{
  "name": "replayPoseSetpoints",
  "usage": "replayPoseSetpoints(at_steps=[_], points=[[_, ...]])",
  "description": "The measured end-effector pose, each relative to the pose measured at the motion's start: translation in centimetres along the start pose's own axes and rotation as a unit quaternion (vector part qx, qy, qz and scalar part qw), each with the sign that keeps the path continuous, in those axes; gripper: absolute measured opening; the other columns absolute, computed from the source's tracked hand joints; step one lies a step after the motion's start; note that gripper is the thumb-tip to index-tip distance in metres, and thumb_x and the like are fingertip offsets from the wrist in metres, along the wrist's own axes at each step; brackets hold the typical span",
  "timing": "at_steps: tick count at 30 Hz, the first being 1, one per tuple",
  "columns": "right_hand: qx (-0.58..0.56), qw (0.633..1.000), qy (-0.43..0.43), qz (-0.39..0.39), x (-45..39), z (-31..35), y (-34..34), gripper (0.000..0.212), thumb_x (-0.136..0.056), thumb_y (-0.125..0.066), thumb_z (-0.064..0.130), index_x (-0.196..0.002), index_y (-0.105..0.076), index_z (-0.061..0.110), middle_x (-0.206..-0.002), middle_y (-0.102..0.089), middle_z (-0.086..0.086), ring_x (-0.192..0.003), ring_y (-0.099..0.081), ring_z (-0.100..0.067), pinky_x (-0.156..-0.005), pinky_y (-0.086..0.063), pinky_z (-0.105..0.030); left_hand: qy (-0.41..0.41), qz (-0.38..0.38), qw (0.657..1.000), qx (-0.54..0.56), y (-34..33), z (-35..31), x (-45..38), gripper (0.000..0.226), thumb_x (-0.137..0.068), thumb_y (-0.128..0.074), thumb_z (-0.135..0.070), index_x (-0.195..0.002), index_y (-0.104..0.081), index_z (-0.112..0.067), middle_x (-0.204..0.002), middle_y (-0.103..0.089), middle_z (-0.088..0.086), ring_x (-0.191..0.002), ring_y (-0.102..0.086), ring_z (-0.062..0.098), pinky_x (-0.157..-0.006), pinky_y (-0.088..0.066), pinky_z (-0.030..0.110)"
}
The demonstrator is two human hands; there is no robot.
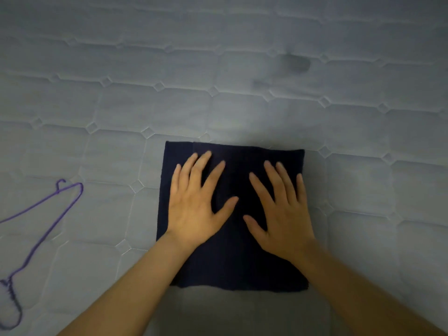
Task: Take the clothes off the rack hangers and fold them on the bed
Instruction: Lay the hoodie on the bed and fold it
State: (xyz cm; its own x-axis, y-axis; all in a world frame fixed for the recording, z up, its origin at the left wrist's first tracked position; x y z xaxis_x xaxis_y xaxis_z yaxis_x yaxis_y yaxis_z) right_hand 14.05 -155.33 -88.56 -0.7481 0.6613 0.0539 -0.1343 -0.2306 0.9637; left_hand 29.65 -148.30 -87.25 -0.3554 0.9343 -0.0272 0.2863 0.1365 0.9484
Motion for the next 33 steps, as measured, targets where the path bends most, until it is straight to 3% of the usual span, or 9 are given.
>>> replayPoseSetpoints(at_steps=[5,9,13,16,18,20,25,28,33], points=[[0.031,0.979,-0.108,0.170,-3.5,-3.1,-1.5,0.089,-0.076,-0.012,0.079,-0.150,0.002,0.031,-0.158,0.012,-0.003,-0.145,0.011,-0.022,-0.114,0.004,-0.059,0.050,0.108,0.990,-0.070,-3.2,2.3,-2.8,0.086,-0.078,-0.013,-0.074,-0.150,-0.009,-0.028,-0.159,0.003,-0.001,-0.146,0.009,0.018,-0.117,0.009,0.038],[-0.033,0.962,-0.132,0.237,-4.2,-4.4,-3.4,0.087,-0.080,-0.029,0.077,-0.148,0.007,0.036,-0.157,0.019,0.005,-0.144,0.018,-0.015,-0.115,0.001,-0.057,0.073,0.148,0.985,-0.044,-5.7,3.7,-3.3,0.082,-0.082,-0.021,-0.075,-0.150,-0.005,-0.032,-0.159,0.008,-0.007,-0.145,0.014,0.015,-0.116,0.012,0.037],[-0.135,0.980,-0.128,0.068,-2.8,-4.1,-2.7,0.074,-0.089,-0.041,0.060,-0.150,-0.012,0.029,-0.159,0.006,0.000,-0.146,0.006,-0.017,-0.117,-0.005,-0.051,0.066,0.060,0.995,0.033,-4.4,3.5,-2.3,0.084,-0.079,-0.026,-0.073,-0.149,-0.018,-0.027,-0.159,-0.004,-0.004,-0.146,0.005,0.014,-0.117,0.007,0.036],[-0.221,0.928,-0.283,-0.097,0.0,-5.5,-1.2,0.071,-0.088,-0.057,0.045,-0.145,-0.029,0.014,-0.153,-0.019,-0.011,-0.140,-0.020,-0.025,-0.115,-0.018,-0.037,0.168,-0.062,0.976,0.120,-2.7,3.9,-0.2,0.083,-0.079,-0.046,-0.067,-0.146,-0.029,-0.021,-0.156,-0.016,0.005,-0.144,-0.012,0.020,-0.116,-0.008,0.037],[-0.328,0.851,-0.406,-0.051,1.6,-6.7,-1.8,0.076,-0.079,-0.060,0.060,-0.134,-0.043,0.010,-0.136,-0.043,-0.011,-0.122,-0.044,-0.025,-0.106,-0.036,-0.037,0.360,-0.074,0.920,0.135,-2.5,5.1,1.7,0.093,-0.071,-0.062,-0.068,-0.145,-0.029,-0.021,-0.151,-0.025,0.011,-0.140,-0.023,0.028,-0.113,-0.020,0.043],[-0.422,0.789,-0.446,0.021,2.2,-6.9,-1.7,0.070,-0.078,-0.058,0.063,-0.122,-0.053,0.010,-0.118,-0.057,-0.005,-0.105,-0.056,-0.022,-0.090,-0.046,-0.033,0.557,-0.007,0.804,0.211,-2.9,5.8,3.5,0.113,-0.051,-0.072,-0.074,-0.141,-0.032,-0.018,-0.141,-0.035,0.012,-0.129,-0.038,0.032,-0.108,-0.033,0.046],[-0.552,0.681,-0.456,0.154,1.4,-5.1,0.4,0.072,-0.076,-0.063,0.059,-0.131,-0.050,0.015,-0.109,-0.059,0.002,-0.087,-0.057,-0.013,-0.072,-0.045,-0.026,0.565,0.143,0.642,0.498,-2.3,6.0,2.8,0.107,-0.037,-0.087,-0.061,-0.125,-0.052,-0.013,-0.115,-0.064,0.003,-0.100,-0.062,0.024,-0.089,-0.050,0.040],[-0.562,0.659,-0.476,0.152,1.0,-4.4,1.5,0.094,-0.058,-0.071,0.065,-0.133,-0.049,0.014,-0.120,-0.060,-0.003,-0.101,-0.058,-0.022,-0.086,-0.048,-0.034,0.525,0.260,0.622,0.520,-0.6,5.0,2.7,0.071,-0.054,-0.077,-0.057,-0.111,-0.063,-0.017,-0.106,-0.069,0.005,-0.097,-0.064,0.024,-0.084,-0.048,0.037],[-0.606,0.626,-0.478,0.112,1.3,-2.8,4.6,0.086,-0.050,-0.075,0.061,-0.122,-0.059,0.018,-0.115,-0.065,-0.004,-0.105,-0.059,-0.027,-0.098,-0.045,-0.045,0.469,0.246,0.624,0.574,3.6,3.3,3.1,0.055,-0.058,-0.074,-0.049,-0.104,-0.067,-0.020,-0.099,-0.073,0.001,-0.095,-0.067,0.019,-0.079,-0.049,0.033]])
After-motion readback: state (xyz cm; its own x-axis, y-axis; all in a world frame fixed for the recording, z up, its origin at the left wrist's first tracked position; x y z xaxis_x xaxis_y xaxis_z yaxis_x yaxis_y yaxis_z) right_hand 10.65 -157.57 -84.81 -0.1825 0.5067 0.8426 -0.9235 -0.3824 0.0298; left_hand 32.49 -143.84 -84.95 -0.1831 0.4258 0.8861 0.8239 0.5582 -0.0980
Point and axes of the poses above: each hand's wrist, its own x-axis away from the middle knuckle, its own y-axis out of the back of the hand, z = x × y, the point moved 4 cm from there along -x, towards the middle knuckle
